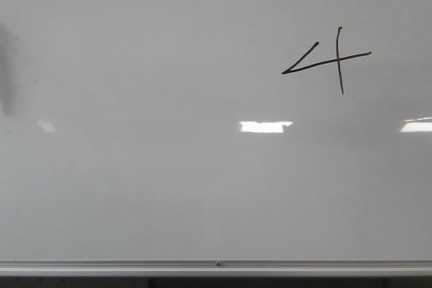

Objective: Write number 4 on whiteboard

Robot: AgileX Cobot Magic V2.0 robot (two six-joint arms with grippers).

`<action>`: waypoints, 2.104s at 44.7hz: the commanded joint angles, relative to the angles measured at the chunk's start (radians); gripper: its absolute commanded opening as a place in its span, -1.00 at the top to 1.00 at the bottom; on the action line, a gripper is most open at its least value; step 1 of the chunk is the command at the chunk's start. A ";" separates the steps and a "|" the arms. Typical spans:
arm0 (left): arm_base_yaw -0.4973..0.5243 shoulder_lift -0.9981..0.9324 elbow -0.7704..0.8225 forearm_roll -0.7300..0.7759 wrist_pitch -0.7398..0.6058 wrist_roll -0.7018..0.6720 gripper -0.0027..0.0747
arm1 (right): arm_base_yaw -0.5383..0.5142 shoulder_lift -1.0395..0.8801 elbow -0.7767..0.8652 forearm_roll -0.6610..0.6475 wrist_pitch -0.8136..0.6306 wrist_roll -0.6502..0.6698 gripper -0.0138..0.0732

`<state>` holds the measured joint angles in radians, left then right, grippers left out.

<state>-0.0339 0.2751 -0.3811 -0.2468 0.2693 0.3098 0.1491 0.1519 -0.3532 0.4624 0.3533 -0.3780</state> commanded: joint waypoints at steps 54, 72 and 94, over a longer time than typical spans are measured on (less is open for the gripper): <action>-0.008 -0.075 0.013 -0.020 -0.095 -0.010 0.98 | -0.005 -0.076 -0.002 0.014 -0.096 0.003 0.82; -0.008 -0.286 0.258 0.182 -0.201 -0.280 0.98 | -0.005 -0.076 -0.002 0.014 -0.096 0.003 0.82; -0.008 -0.295 0.394 0.182 -0.237 -0.280 0.98 | -0.005 -0.076 -0.002 0.014 -0.091 0.003 0.82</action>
<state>-0.0339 -0.0051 0.0066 -0.0647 0.1213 0.0396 0.1491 0.0652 -0.3314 0.4624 0.3430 -0.3762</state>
